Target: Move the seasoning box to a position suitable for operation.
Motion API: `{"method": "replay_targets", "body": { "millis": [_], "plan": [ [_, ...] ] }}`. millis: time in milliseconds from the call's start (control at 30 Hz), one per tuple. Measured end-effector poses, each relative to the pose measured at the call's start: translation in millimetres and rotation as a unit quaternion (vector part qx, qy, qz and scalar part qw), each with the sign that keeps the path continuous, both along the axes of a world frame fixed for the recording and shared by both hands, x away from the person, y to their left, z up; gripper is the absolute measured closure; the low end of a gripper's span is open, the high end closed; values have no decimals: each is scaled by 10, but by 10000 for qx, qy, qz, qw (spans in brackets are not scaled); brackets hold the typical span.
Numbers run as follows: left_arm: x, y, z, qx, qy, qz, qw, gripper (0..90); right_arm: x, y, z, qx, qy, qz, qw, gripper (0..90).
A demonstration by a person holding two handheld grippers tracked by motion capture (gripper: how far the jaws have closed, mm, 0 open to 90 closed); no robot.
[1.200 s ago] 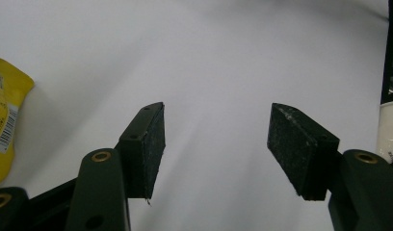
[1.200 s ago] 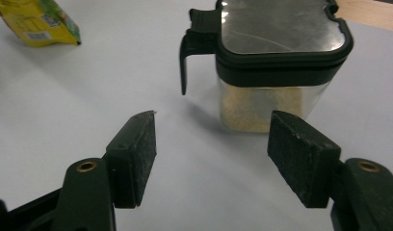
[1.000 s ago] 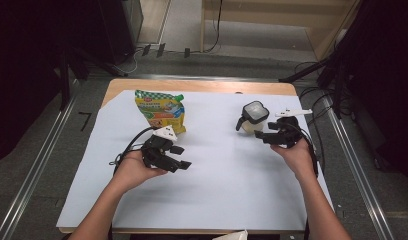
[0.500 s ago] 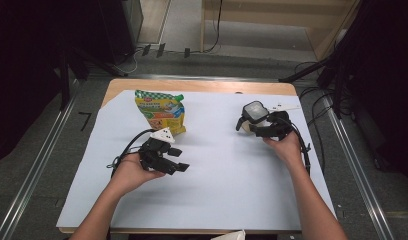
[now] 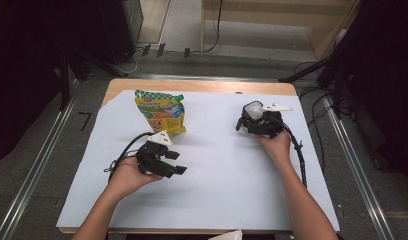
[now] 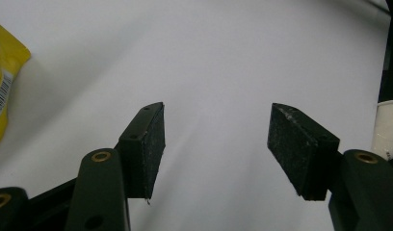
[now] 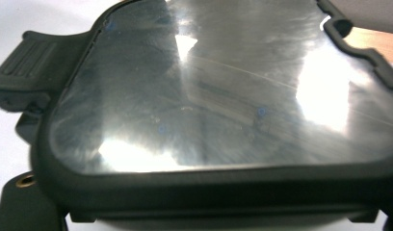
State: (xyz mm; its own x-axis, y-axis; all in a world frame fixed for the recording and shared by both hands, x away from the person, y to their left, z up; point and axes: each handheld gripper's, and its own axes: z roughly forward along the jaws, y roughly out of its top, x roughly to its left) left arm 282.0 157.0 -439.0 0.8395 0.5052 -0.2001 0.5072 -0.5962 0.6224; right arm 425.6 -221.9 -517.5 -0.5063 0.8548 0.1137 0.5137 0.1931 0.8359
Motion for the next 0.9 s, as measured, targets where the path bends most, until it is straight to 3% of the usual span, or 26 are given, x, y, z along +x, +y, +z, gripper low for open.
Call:
{"method": "replay_targets", "body": {
  "millis": [233,500,900],
  "plan": [
    [1,5,-3,-20,-3,17,10000,390,-27,27,23,-260,-194,45,9995,160],
    [21,-3,-3,-58,15,-6,10000,388,-66,31,63,-221,-57,142,9996,160],
    [82,-48,0,-73,46,-50,10000,388,-263,62,223,-190,-131,366,9991,161]
  ]
}}
